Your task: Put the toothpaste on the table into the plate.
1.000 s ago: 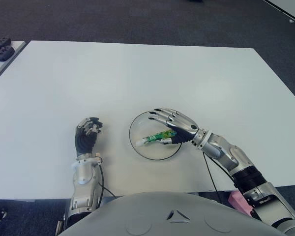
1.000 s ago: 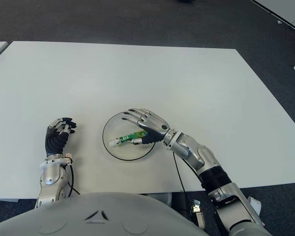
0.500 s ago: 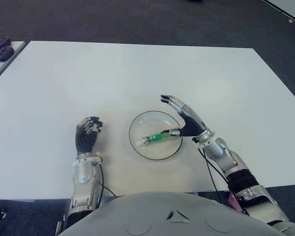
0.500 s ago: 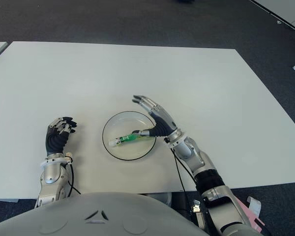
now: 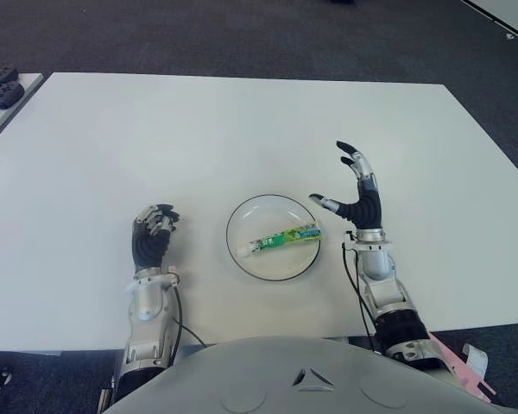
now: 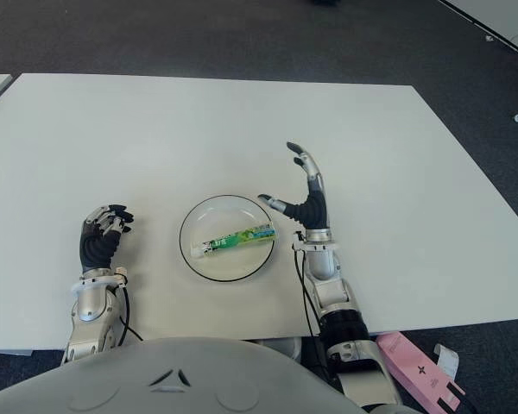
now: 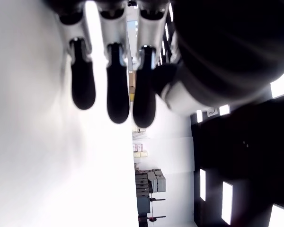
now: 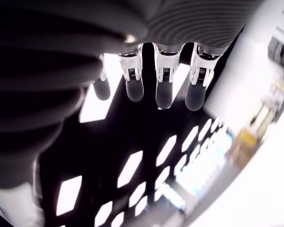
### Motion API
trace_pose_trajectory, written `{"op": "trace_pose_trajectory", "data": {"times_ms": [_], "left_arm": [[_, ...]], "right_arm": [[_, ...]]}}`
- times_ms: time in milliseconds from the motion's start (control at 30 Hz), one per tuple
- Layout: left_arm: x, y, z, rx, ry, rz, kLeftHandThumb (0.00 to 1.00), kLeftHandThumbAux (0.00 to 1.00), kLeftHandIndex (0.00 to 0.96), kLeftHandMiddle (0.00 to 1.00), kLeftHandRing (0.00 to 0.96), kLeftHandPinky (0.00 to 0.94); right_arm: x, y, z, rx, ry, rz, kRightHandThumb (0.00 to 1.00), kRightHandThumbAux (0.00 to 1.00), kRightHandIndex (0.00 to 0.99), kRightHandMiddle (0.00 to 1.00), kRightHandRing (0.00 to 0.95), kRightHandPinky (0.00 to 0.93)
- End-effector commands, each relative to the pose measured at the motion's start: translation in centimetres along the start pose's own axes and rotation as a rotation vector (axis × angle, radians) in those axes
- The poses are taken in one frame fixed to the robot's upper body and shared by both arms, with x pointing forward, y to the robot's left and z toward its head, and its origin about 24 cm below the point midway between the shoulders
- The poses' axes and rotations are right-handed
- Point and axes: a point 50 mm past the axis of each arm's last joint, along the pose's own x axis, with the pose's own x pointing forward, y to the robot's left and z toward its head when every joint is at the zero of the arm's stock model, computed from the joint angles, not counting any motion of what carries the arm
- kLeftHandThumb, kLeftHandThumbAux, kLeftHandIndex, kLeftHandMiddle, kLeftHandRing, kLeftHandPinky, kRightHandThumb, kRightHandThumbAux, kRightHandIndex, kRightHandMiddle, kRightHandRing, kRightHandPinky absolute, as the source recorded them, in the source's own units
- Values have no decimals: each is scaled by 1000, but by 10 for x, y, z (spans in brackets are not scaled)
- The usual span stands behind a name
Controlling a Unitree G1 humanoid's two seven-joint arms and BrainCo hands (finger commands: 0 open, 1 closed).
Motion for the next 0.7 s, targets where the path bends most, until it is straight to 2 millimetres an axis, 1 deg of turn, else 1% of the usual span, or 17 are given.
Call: {"op": "trace_pose_trajectory", "data": {"times_ms": [33,100,233,300,333,367,400,467,500,600,700], "left_arm": [[0,1,-6,-5,34,1,706,720,431,514,499,507],[0,1,-6,-8,37,1,706,720,431,516,502,505],[0,1,-5,-17,33,-1,706,720,430,517,503,504],[1,1,-5,-18,30,-1,706,720,430,516,503,509],[1,1,-5,-17,28,-1,706,720,430,516,503,509],[1,1,-5,-17,28,0,706,720,430,515,501,510],[1,0,-5,-15,28,0,706,720,430,515,501,511],[1,0,-5,-15,29,0,706,720,430,516,503,512],[1,0,-5,-16,30,-1,706,720,430,517,505,514],[1,0,-5,-21,28,-6,705,720,430,518,508,516],[2,1,-4,-21,24,-11,705,719,430,519,509,516]], "right_arm": [[-4,-8,-13,60,129,-164,135,792,159,181,173,247],[-7,-13,-19,76,171,-206,187,777,168,201,202,287],[-15,-20,-31,113,234,-252,234,764,191,232,237,315],[-18,-21,-36,134,255,-271,258,768,284,263,255,313],[-18,-22,-39,148,265,-287,262,769,304,269,258,313],[-18,-22,-40,156,270,-297,415,754,347,295,272,312],[-18,-23,-41,159,281,-307,514,744,375,317,285,313],[-19,-25,-44,148,302,-317,601,736,400,343,302,314],[-19,-26,-45,140,311,-319,634,734,410,361,315,314],[-20,-26,-47,108,333,-319,669,731,420,386,333,312],[-20,-25,-48,80,339,-307,688,731,427,422,375,353]]}}
